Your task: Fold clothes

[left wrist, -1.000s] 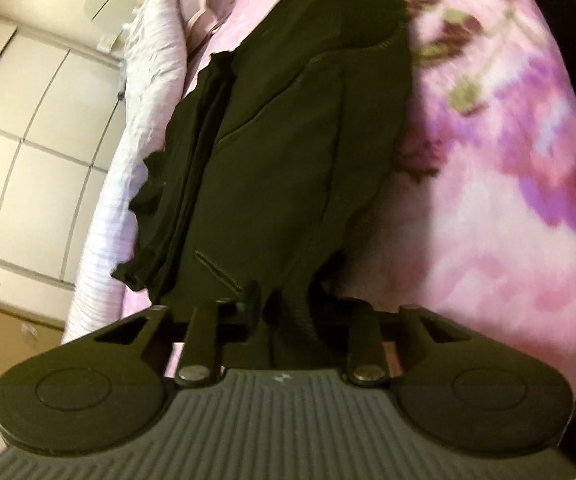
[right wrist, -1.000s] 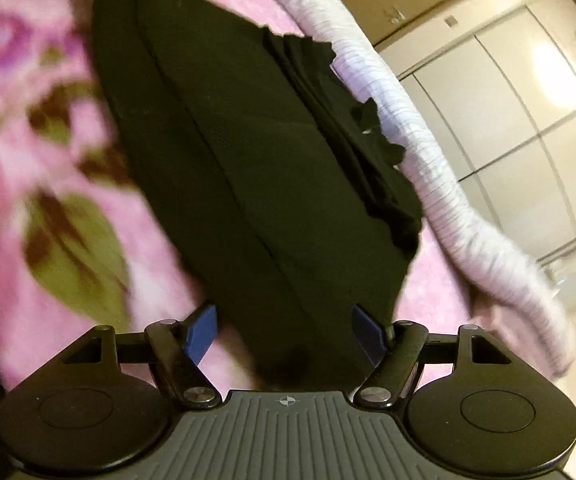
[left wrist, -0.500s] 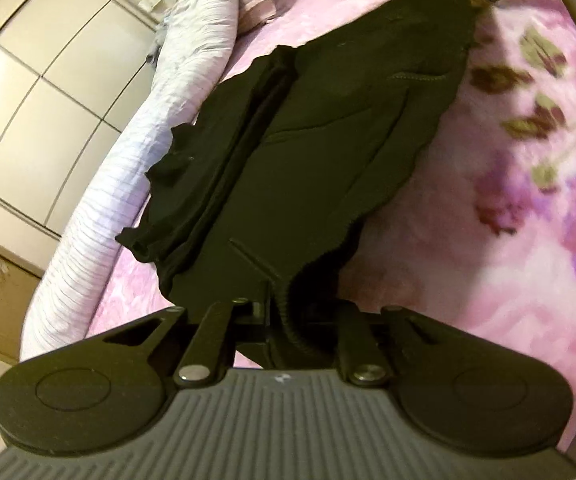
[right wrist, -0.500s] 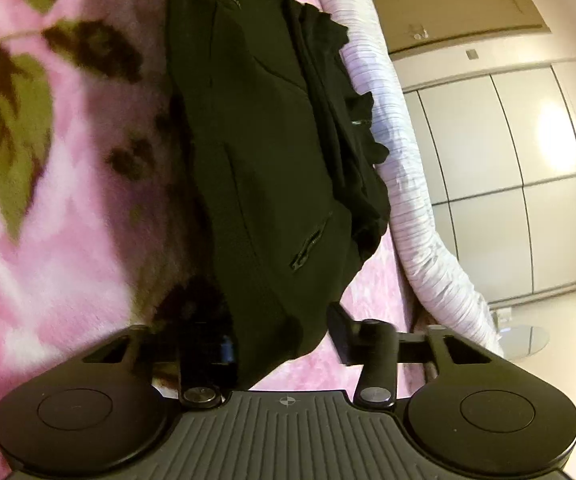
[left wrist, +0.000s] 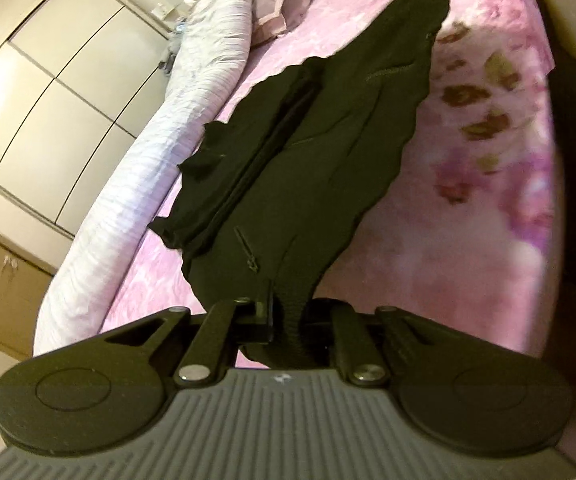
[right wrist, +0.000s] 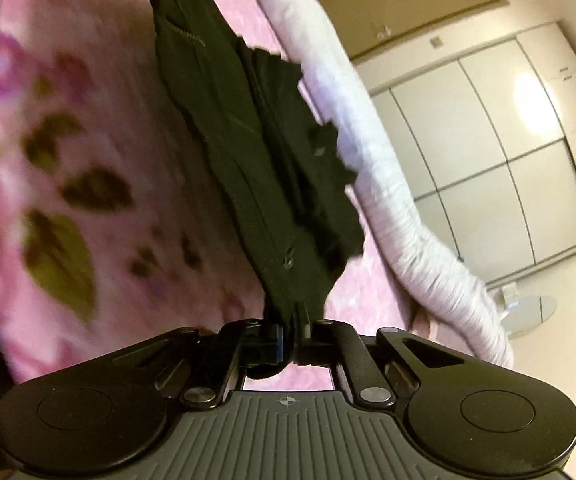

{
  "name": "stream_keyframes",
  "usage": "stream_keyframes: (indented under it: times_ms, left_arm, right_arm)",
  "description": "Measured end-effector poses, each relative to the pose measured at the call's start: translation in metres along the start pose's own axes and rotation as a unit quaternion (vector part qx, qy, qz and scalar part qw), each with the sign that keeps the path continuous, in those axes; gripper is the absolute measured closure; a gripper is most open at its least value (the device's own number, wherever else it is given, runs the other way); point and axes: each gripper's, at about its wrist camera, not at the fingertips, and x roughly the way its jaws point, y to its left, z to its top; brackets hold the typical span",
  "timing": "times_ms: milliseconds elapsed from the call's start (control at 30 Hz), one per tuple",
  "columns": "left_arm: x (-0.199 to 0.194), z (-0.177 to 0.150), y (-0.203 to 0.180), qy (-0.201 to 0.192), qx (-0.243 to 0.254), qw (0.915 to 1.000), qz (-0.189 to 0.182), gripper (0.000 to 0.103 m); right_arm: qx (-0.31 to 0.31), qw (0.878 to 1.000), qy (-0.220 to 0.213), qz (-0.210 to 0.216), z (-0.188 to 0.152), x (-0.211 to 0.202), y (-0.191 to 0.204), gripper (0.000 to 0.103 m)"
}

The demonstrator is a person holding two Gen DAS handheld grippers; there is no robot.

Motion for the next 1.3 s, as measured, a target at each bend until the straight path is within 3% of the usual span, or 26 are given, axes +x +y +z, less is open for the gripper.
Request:
stream_keyframes:
  times_ms: [167, 367, 633, 767, 900, 1067, 1200, 1300]
  left_arm:
    - [-0.064, -0.024, -0.032, 0.007, 0.010, 0.9993, -0.036, 0.097]
    - [-0.115, -0.051, -0.072, 0.028, -0.019, 0.9940, -0.105, 0.097]
    - [-0.135, -0.064, -0.088, 0.037, -0.027, 0.9907, -0.128, 0.098]
    - [-0.141, -0.064, -0.076, 0.034, -0.024, 0.9905, -0.131, 0.098]
    - [-0.139, -0.046, -0.034, 0.014, -0.030, 0.9925, -0.118, 0.097]
    - [-0.121, -0.003, 0.058, -0.031, -0.027, 0.9964, -0.074, 0.097]
    - [-0.069, 0.028, 0.147, -0.049, -0.056, 0.9953, -0.062, 0.095]
    - [-0.006, 0.046, 0.202, -0.047, -0.087, 0.9927, -0.069, 0.094]
  right_arm:
    - [-0.002, 0.999, -0.002, 0.033, 0.012, -0.077, 0.027, 0.101]
    - [0.027, 0.996, 0.021, 0.088, 0.012, -0.159, 0.071, 0.101]
    - [0.032, 0.991, 0.040, 0.122, 0.015, -0.187, 0.097, 0.101]
    - [0.028, 0.994, 0.026, 0.107, 0.023, -0.181, 0.064, 0.101]
    - [0.024, 0.996, 0.010, 0.090, 0.032, -0.175, 0.028, 0.101]
    - [0.019, 0.998, -0.010, 0.066, 0.045, -0.159, -0.023, 0.101]
    - [0.016, 0.999, -0.034, 0.028, 0.065, -0.113, -0.096, 0.101]
    - [0.022, 0.999, -0.030, 0.032, 0.073, -0.049, -0.140, 0.101]
